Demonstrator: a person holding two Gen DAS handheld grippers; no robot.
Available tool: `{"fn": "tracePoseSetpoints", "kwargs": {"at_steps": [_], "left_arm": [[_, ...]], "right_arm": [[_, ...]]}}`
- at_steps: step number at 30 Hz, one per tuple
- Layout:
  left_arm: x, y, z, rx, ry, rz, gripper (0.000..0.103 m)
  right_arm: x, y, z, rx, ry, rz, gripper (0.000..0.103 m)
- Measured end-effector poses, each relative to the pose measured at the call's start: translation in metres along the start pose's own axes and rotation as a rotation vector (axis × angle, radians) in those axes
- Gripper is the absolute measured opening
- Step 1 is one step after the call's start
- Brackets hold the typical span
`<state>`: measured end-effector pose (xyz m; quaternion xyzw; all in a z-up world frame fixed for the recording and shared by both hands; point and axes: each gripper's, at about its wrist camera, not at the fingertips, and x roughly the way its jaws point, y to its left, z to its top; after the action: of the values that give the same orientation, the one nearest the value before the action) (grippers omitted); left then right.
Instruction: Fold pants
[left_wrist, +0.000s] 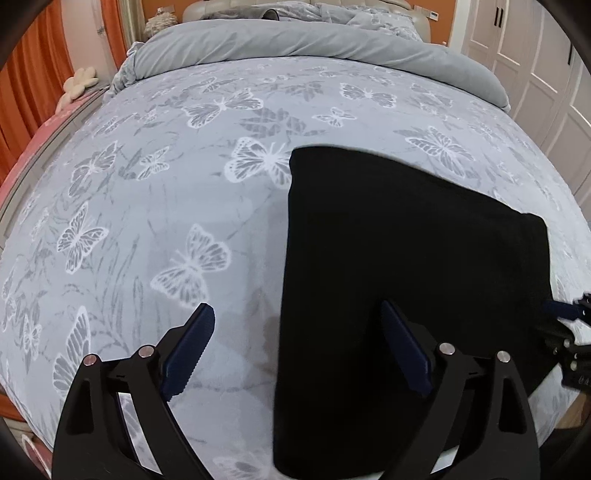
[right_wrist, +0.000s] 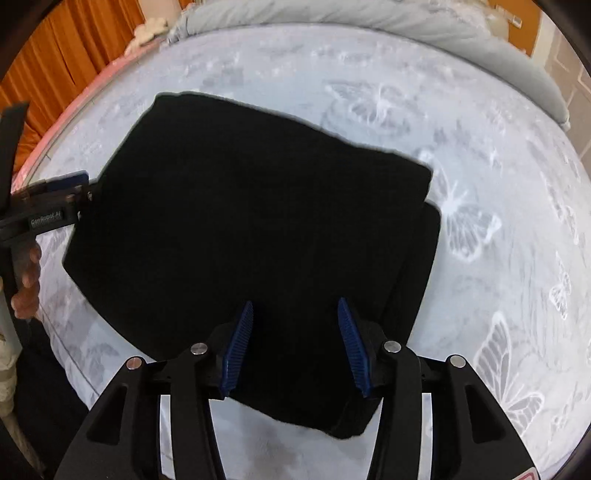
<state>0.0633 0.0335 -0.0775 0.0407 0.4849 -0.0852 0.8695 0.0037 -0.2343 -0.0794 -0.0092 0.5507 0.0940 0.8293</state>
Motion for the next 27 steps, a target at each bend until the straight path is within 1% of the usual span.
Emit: {"fn": "tracePoseSetpoints", "kwargs": {"at_steps": [1, 2, 4, 5, 6, 7, 8, 9, 10, 12, 14, 15, 16, 17, 18, 19, 21, 22, 24, 25, 26, 27], "left_arm": [[-0.003, 0.003, -0.001, -0.003, -0.005, -0.001, 0.089], [-0.009, 0.008, -0.001, -0.01, -0.015, -0.002, 0.089], [-0.022, 0.022, 0.001, -0.038, -0.046, 0.014, 0.087], [-0.032, 0.034, 0.004, -0.061, -0.08, 0.042, 0.088], [-0.037, 0.041, 0.005, -0.076, -0.097, 0.066, 0.088], [-0.042, 0.05, 0.007, -0.098, -0.115, 0.098, 0.089], [-0.046, 0.061, 0.01, -0.126, -0.131, 0.128, 0.089], [-0.05, 0.073, 0.012, -0.16, -0.139, 0.146, 0.089], [-0.051, 0.081, 0.013, -0.185, -0.141, 0.15, 0.089], [-0.054, 0.099, 0.013, -0.245, -0.137, 0.133, 0.089], [-0.056, 0.108, 0.013, -0.266, -0.136, 0.125, 0.089], [-0.056, 0.111, 0.013, -0.266, -0.136, 0.129, 0.089], [-0.056, 0.112, 0.013, -0.261, -0.137, 0.136, 0.089], [-0.056, 0.112, 0.012, -0.257, -0.138, 0.141, 0.089], [-0.056, 0.111, 0.011, -0.251, -0.138, 0.145, 0.089], [-0.055, 0.111, 0.01, -0.244, -0.137, 0.145, 0.089], [-0.053, 0.109, 0.01, -0.23, -0.129, 0.141, 0.089], [-0.053, 0.108, 0.011, -0.227, -0.127, 0.134, 0.089], [-0.053, 0.104, 0.012, -0.224, -0.125, 0.121, 0.089], [-0.055, 0.1, 0.012, -0.216, -0.128, 0.112, 0.089], [-0.056, 0.097, 0.011, -0.21, -0.131, 0.107, 0.089], [-0.057, 0.094, 0.01, -0.204, -0.133, 0.102, 0.09]], "right_arm": [[-0.01, 0.0, 0.004, 0.007, -0.029, 0.025, 0.047], [-0.023, 0.003, 0.009, 0.013, -0.086, 0.062, 0.047], [-0.04, 0.014, 0.022, 0.011, -0.17, 0.135, 0.047], [-0.045, 0.024, 0.032, -0.005, -0.212, 0.162, 0.047], [-0.047, 0.035, 0.043, -0.029, -0.246, 0.176, 0.047], [-0.044, 0.046, 0.055, -0.053, -0.261, 0.179, 0.044], [-0.041, 0.055, 0.064, -0.066, -0.264, 0.179, 0.031], [-0.033, 0.065, 0.076, -0.076, -0.259, 0.182, 0.022], [-0.018, 0.073, 0.09, -0.078, -0.24, 0.194, 0.02], [0.007, 0.084, 0.109, -0.063, -0.22, 0.198, 0.018], [0.04, 0.096, 0.126, -0.026, -0.193, 0.208, 0.018], [0.059, 0.106, 0.129, -0.019, -0.161, 0.22, 0.018], [0.071, 0.119, 0.125, -0.027, -0.13, 0.208, 0.018], [0.087, 0.136, 0.123, -0.057, -0.119, 0.173, 0.019], [0.09, 0.147, 0.12, -0.087, -0.15, 0.156, 0.021], [0.093, 0.163, 0.118, -0.142, -0.18, 0.115, 0.022], [0.092, 0.18, 0.119, -0.21, -0.188, 0.056, 0.022], [0.088, 0.179, 0.121, -0.21, -0.191, 0.063, 0.022], [0.076, 0.16, 0.125, -0.12, -0.208, 0.134, 0.02], [0.062, 0.144, 0.124, -0.054, -0.209, 0.177, 0.02], [0.047, 0.13, 0.122, -0.004, -0.218, 0.2, 0.02], [0.034, 0.121, 0.119, 0.014, -0.231, 0.203, 0.02]]}}
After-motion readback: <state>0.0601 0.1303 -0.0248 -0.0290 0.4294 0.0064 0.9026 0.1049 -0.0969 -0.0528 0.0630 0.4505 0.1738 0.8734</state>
